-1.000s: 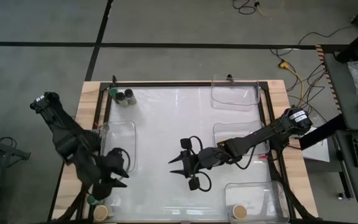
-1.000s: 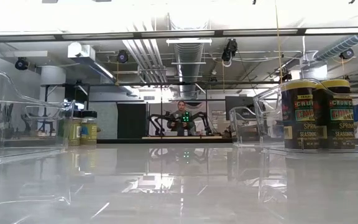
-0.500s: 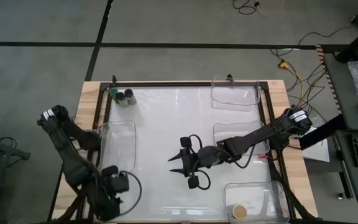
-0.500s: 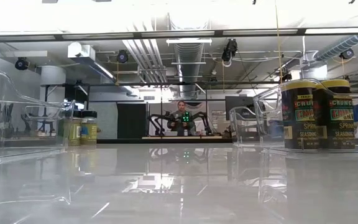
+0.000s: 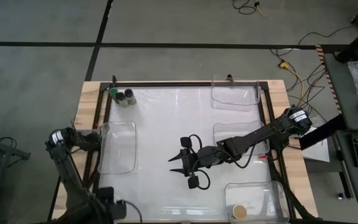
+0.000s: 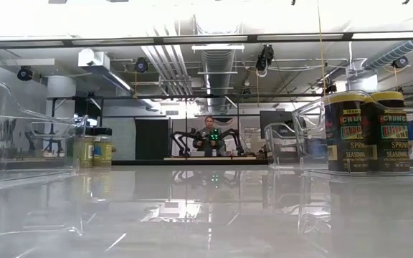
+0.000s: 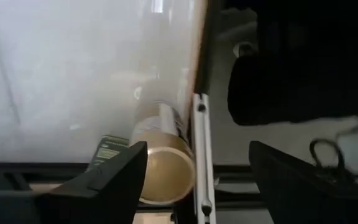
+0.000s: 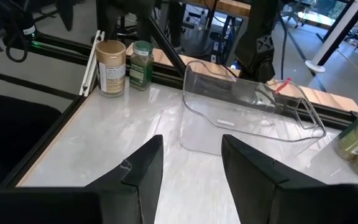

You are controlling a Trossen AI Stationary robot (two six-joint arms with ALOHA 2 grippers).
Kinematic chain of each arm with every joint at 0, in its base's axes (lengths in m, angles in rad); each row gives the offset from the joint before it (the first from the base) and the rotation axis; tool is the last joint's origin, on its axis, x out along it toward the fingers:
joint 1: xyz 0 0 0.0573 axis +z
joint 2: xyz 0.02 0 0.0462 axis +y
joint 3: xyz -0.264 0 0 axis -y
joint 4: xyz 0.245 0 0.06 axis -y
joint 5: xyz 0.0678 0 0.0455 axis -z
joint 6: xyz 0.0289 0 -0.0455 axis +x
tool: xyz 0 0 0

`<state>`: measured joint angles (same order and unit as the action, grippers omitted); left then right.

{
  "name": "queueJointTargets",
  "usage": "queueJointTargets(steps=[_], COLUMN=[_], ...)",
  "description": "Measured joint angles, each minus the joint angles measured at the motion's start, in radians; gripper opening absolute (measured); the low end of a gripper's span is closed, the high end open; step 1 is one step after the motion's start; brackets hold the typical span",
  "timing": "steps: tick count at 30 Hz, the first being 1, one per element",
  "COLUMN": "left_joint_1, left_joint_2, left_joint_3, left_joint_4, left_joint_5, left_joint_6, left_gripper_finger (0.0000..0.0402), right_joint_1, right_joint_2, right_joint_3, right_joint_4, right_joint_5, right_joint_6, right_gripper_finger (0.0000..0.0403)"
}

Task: Sort spices by type
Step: Put the brown seasoning bottle into the bottom right transparent bin

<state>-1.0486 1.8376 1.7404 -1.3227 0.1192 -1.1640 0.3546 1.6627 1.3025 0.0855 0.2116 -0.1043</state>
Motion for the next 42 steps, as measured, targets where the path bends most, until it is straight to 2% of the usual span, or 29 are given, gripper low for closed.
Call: queueJointTargets(steps=[7, 16, 20, 25, 30, 33, 37, 42], left_joint_1=[-0.030, -0.086, -0.082, -0.065, -0.054, -0.054, -0.056, -0.057], left_joint_2=[0.051, 0.042, 0.042, 0.042, 0.042, 0.042, 0.042, 0.042], left_joint_3=[0.075, 0.071, 0.071, 0.087, 0.111, 0.113, 0.106, 0.112], left_joint_4=[-0.048, -0.129, -0.129, -0.126, -0.116, -0.062, 0.096, 0.267], left_joint_5=[-0.018, -0.024, -0.031, -0.113, -0.121, -0.143, -0.133, -0.134], left_joint_6=[-0.021, -0.048, -0.054, -0.053, -0.099, -0.111, -0.149, -0.085], left_gripper_finger=[0.0262, 0.0242, 0.0235, 0.0229, 0.0229, 0.0229, 0.0229, 0.0229], right_joint_1=[0.000, 0.000, 0.000, 0.000, 0.000, 0.000, 0.001, 0.001], right_joint_2=[0.000, 0.000, 0.000, 0.000, 0.000, 0.000, 0.000, 0.000], right_joint_3=[0.000, 0.000, -0.001, -0.001, -0.002, -0.002, -0.002, -0.002], right_joint_4=[-0.003, -0.028, -0.035, -0.042, -0.062, -0.061, -0.061, -0.062], right_joint_5=[0.000, 0.000, -0.001, -0.001, -0.002, -0.002, -0.002, -0.004], right_joint_6=[-0.002, -0.004, -0.004, -0.004, -0.004, -0.003, 0.000, -0.001], right_gripper_finger=[0.0166, 0.0163, 0.0155, 0.0148, 0.0141, 0.0139, 0.0142, 0.0151])
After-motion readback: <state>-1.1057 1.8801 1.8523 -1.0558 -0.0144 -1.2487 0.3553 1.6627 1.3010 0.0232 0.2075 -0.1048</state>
